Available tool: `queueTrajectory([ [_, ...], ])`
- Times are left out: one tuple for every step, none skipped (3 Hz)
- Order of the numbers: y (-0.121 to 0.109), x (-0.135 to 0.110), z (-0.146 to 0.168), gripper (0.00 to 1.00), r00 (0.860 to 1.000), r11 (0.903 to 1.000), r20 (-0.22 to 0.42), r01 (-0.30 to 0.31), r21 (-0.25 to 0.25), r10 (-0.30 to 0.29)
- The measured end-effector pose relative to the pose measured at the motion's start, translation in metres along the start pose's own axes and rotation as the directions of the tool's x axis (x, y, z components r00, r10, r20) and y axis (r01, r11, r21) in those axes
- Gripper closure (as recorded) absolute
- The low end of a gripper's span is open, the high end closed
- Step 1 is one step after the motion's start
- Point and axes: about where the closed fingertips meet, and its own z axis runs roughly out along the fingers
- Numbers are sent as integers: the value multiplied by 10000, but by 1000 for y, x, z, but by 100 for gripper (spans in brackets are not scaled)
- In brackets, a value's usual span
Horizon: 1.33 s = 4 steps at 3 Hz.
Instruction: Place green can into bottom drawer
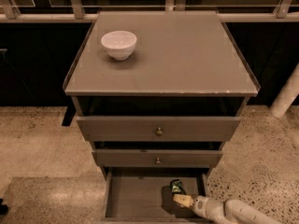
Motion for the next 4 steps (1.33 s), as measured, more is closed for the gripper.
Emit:
queueTrajectory([
  [-13, -2, 27, 100, 9988, 9994, -471, 156, 305, -142],
  [-31, -5, 50, 100, 9969, 9981, -782, 113, 600, -66],
  [-31, -7, 52, 81, 9968, 9980, -796, 151, 607, -102],
  [-31, -7, 52, 58, 9968, 9980, -796, 150, 607, -102],
])
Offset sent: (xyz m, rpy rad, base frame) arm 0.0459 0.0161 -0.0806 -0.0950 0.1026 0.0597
